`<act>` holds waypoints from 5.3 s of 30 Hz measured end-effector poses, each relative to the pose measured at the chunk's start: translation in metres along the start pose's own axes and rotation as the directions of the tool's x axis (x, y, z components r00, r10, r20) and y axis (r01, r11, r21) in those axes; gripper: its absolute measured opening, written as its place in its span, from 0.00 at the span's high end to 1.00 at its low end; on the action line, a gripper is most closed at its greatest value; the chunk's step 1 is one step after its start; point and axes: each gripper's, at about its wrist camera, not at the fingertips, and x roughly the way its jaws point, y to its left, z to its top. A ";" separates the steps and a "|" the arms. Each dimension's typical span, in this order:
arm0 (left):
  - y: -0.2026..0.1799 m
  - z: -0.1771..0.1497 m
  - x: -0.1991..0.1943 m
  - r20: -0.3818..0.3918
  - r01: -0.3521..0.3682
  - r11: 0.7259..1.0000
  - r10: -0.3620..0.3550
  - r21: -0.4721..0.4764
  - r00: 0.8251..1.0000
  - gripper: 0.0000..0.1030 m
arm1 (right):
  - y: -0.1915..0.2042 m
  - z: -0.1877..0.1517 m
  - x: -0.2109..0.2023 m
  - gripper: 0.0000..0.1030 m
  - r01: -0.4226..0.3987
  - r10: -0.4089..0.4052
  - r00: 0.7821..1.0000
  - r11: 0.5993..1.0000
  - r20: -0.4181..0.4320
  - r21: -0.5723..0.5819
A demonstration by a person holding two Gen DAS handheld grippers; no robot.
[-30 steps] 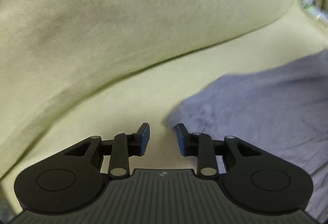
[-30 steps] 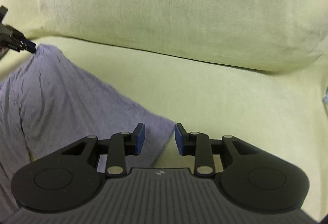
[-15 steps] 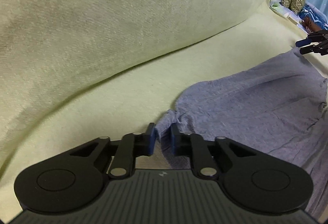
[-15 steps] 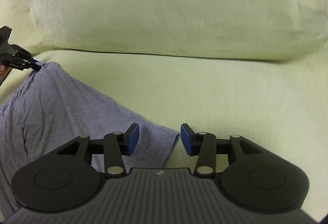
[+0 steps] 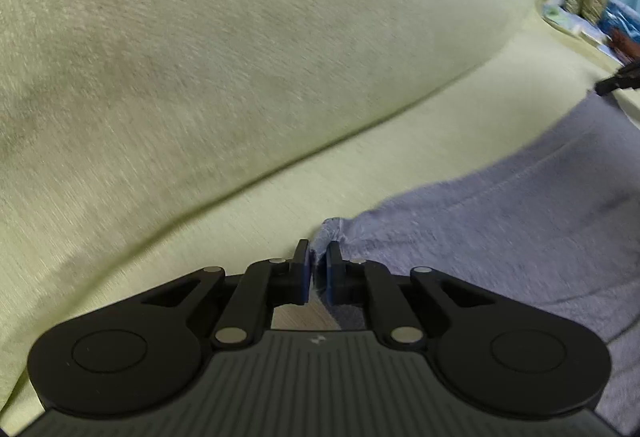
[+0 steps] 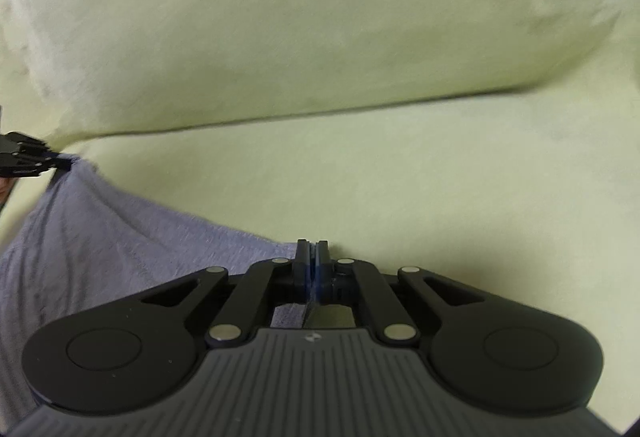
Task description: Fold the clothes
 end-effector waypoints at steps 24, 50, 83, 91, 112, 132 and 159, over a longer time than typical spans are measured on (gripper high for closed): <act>-0.017 -0.011 0.001 0.100 -0.071 0.997 0.070 0.009 0.993 0.93 | 0.020 -0.004 -0.001 1.00 0.323 -0.315 0.932 0.946 0.178 -0.015; -0.062 -0.166 -0.154 -0.053 0.096 0.991 -0.101 -0.094 0.993 0.45 | 0.182 -0.143 -0.174 0.76 0.210 -0.211 0.976 0.859 0.051 -0.466; -0.148 -0.156 -0.143 -0.158 0.187 0.855 -0.125 0.484 0.979 0.66 | 0.244 -0.219 -0.167 0.97 -0.064 -0.160 0.955 0.707 -0.248 -0.704; -0.149 -0.158 -0.144 -0.175 0.193 0.850 -0.120 0.490 0.977 0.92 | 0.259 -0.226 -0.186 1.00 -0.032 -0.187 0.963 0.630 -0.192 -0.776; -0.141 -0.147 -0.153 -0.136 0.157 0.892 -0.109 0.423 0.985 0.93 | 0.278 -0.249 -0.195 1.00 -0.253 -0.115 0.918 0.565 -0.379 -0.785; -0.161 -0.134 -0.145 -0.143 0.181 0.861 -0.127 0.476 0.982 0.72 | 0.267 -0.192 -0.191 0.79 -0.129 -0.044 0.971 0.729 -0.234 -0.672; -0.124 -0.141 -0.123 -0.179 0.044 0.974 -0.004 0.221 0.984 0.78 | 0.270 -0.166 -0.116 0.69 -0.066 -0.040 0.972 0.901 -0.232 -0.430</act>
